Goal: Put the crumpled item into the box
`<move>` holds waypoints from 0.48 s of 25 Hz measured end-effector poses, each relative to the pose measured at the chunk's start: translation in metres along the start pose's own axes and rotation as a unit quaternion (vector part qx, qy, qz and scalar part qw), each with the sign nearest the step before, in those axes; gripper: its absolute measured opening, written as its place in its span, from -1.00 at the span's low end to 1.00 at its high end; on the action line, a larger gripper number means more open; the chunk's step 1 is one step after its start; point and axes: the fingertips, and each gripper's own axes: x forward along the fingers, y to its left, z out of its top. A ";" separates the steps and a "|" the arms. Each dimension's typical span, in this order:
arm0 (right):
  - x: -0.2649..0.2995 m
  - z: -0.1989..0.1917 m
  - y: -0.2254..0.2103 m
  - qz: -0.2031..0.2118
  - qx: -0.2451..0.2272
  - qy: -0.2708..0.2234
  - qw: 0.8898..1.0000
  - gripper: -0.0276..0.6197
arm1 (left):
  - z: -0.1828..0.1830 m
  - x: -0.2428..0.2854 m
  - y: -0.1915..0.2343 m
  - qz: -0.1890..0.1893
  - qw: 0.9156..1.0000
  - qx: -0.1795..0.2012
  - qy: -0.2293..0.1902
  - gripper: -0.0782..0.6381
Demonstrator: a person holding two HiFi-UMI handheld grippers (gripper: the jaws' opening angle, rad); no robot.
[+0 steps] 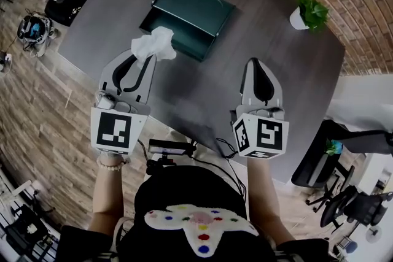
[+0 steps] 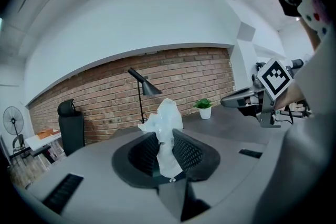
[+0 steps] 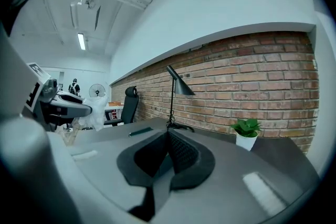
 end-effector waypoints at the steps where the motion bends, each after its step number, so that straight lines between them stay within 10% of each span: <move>1: 0.000 0.000 -0.001 -0.001 0.000 0.000 1.000 -0.89 | -0.002 0.004 0.000 -0.005 1.000 0.003 0.005 -0.58; 12: 0.008 -0.008 -0.006 -0.010 0.004 0.010 1.000 -0.89 | -0.040 0.069 0.010 -0.062 0.996 0.035 0.058 -0.58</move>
